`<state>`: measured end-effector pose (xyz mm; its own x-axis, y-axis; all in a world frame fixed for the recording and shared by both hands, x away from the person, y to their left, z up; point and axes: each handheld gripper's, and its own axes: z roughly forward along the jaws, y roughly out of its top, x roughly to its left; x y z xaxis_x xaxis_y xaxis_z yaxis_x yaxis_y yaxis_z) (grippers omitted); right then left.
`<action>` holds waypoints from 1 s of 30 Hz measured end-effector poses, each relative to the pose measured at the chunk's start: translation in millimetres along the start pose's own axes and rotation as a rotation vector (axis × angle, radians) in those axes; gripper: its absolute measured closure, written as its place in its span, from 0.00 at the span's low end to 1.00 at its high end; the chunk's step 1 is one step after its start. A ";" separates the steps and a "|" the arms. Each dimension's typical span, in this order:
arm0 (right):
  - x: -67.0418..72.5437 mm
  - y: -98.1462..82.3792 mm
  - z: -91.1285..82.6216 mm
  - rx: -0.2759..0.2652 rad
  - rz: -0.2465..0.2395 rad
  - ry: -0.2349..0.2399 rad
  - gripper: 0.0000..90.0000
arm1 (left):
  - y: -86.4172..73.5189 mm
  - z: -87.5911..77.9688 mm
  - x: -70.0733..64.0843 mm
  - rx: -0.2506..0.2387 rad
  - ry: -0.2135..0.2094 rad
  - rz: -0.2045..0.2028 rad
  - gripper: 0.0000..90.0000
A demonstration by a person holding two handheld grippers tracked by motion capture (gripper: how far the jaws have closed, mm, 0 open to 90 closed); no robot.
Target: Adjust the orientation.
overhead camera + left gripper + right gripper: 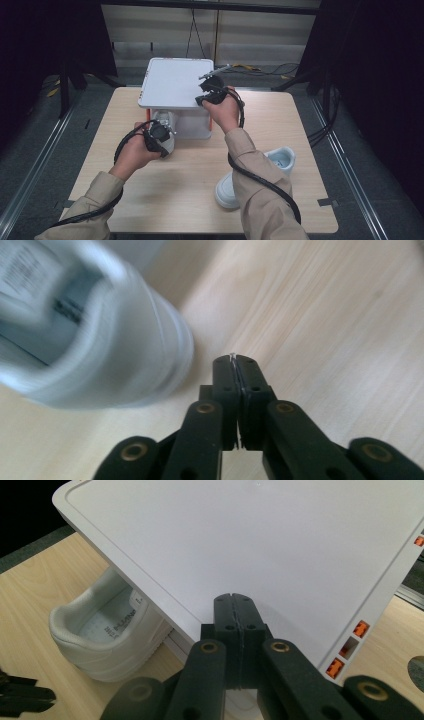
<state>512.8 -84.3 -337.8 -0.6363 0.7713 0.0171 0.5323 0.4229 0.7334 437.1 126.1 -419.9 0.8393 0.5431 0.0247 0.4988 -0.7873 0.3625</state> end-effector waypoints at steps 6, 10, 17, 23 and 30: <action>-1.6 -0.9 -0.3 -0.004 0.004 0.011 1.00 | -1.6 14.1 12.3 -0.003 0.045 -0.026 1.00; -3.1 -1.8 0.1 -0.012 0.011 0.023 1.00 | 2.7 15.3 17.3 -0.005 0.073 -0.035 1.00; -3.4 -1.9 0.3 -0.014 0.007 0.027 1.00 | 10.0 16.9 32.0 -0.043 0.116 -0.053 1.00; -5.1 -2.9 0.1 -0.020 0.008 0.038 1.00 | 18.1 17.9 39.6 -0.082 0.152 -0.056 1.00; -6.4 -4.1 0.1 -0.029 0.016 0.047 1.00 | 18.5 22.3 45.6 -0.140 0.153 -0.096 1.00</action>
<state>514.7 -90.8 -340.9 -0.6534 0.7546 0.0606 0.5269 0.3958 0.7522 489.4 129.8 -432.8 0.7419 0.6596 0.1207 0.5305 -0.6875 0.4958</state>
